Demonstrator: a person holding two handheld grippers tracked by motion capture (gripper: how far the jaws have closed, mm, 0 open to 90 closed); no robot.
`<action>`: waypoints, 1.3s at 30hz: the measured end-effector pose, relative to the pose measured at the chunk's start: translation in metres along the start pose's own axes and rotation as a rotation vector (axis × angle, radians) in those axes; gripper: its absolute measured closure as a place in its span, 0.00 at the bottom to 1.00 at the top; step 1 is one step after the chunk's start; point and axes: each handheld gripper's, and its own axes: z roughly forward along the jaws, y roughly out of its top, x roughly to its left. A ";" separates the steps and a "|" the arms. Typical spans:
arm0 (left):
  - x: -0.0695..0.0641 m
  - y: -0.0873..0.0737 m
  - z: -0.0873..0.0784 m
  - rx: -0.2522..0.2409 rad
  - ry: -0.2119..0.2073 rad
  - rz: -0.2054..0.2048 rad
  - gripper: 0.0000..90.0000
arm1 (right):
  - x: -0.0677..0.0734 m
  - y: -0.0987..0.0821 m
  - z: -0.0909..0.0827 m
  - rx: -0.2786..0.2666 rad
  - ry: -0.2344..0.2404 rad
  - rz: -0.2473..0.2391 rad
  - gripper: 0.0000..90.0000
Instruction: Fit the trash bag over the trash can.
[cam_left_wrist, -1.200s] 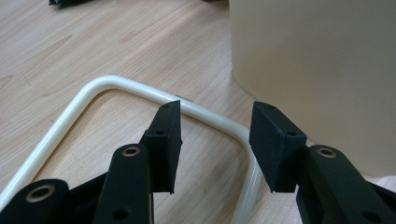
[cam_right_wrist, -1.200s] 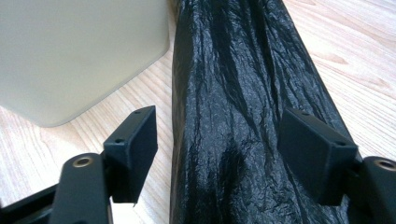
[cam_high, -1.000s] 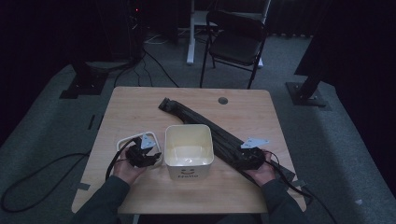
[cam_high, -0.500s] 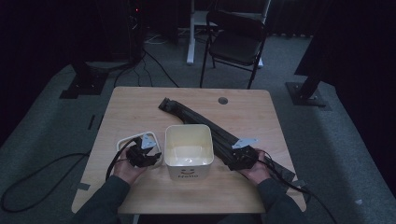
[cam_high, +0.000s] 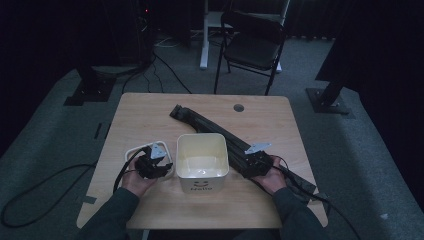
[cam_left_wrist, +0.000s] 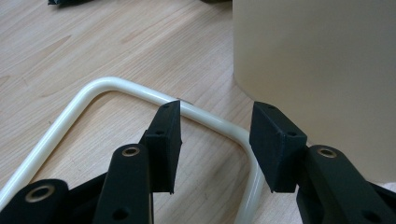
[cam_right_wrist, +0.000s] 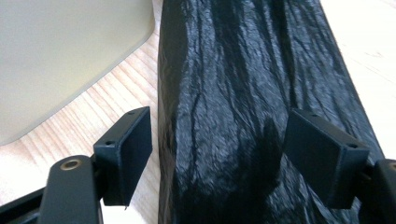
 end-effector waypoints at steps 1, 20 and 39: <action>0.000 0.000 0.000 0.000 0.001 -0.001 0.60 | 0.000 0.001 0.002 0.002 0.003 0.000 0.26; 0.003 0.000 0.000 -0.014 -0.005 -0.020 0.60 | -0.013 0.009 0.012 0.093 -0.004 0.061 0.48; 0.002 0.004 0.003 -0.023 -0.018 -0.015 0.60 | -0.022 0.009 0.007 0.118 0.059 0.084 1.00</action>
